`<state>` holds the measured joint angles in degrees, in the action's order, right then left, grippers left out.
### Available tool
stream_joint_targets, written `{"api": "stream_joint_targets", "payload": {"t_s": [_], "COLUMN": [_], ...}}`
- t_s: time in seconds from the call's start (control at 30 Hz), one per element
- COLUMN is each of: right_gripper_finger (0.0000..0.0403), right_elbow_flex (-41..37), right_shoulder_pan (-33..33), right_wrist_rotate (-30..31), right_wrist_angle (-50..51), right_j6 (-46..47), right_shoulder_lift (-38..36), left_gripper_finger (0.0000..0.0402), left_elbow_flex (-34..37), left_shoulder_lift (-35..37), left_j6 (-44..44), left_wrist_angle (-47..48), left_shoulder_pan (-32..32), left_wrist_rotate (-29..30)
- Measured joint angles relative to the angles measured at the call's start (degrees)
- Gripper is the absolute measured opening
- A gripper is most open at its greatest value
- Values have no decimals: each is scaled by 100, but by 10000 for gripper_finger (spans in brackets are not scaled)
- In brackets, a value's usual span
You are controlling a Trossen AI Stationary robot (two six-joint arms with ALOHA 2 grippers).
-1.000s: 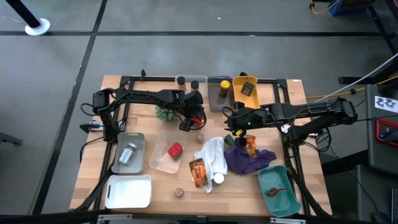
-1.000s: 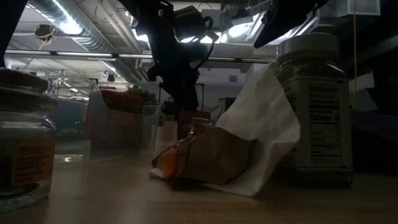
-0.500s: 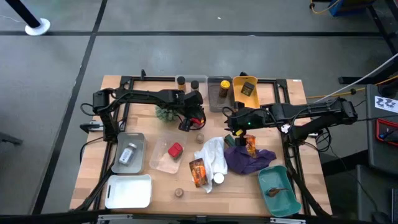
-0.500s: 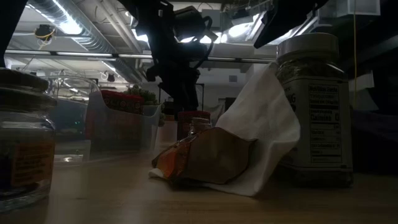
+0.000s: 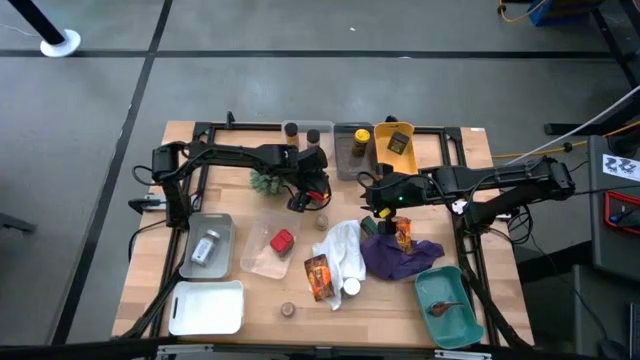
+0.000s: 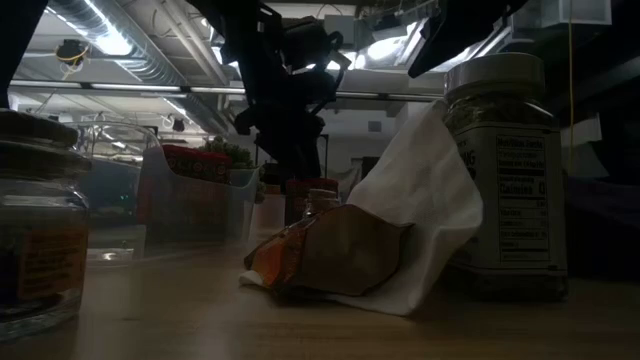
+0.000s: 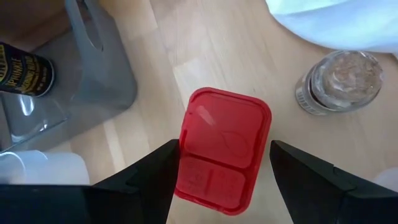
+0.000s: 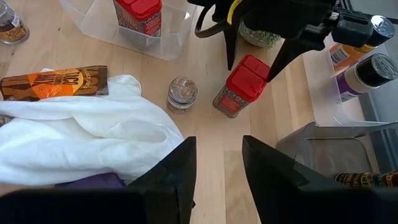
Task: Sort spices by type
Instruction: Put the red seasoning can into the bottom transparent bin
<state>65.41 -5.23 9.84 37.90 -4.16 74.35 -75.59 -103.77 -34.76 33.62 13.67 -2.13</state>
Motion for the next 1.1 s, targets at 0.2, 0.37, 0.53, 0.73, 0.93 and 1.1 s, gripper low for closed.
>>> {"api": "stream_joint_targets", "payload": {"t_s": [0.2, 0.37, 0.53, 0.73, 0.93, 1.1], "right_gripper_finger": [131, 131, 131, 131, 131, 131], "right_elbow_flex": [0, 0, 0, 0, 0, 0], "right_shoulder_pan": [0, 1, 0, 2, 1, 0], "right_wrist_rotate": [-1, -1, -1, 0, -1, -1], "right_wrist_angle": [-3, -3, -3, -2, 1, -1], "right_j6": [2, 1, 0, 1, 2, 1], "right_shoulder_lift": [0, 0, 0, 0, 0, 0], "left_gripper_finger": [240, 240, 240, 240, 240, 240], "left_elbow_flex": [0, 0, 0, -2, -15, -15], "left_shoulder_lift": [0, -2, -37, -120, -169, -186], "left_j6": [-24, -199, -238, -289, -293, -320], "left_wrist_angle": [21, -11, 4, -41, -46, -27], "left_shoulder_pan": [0, 4, 33, 72, 103, 69], "left_wrist_rotate": [0, 1, 0, -2, -3, 4]}}
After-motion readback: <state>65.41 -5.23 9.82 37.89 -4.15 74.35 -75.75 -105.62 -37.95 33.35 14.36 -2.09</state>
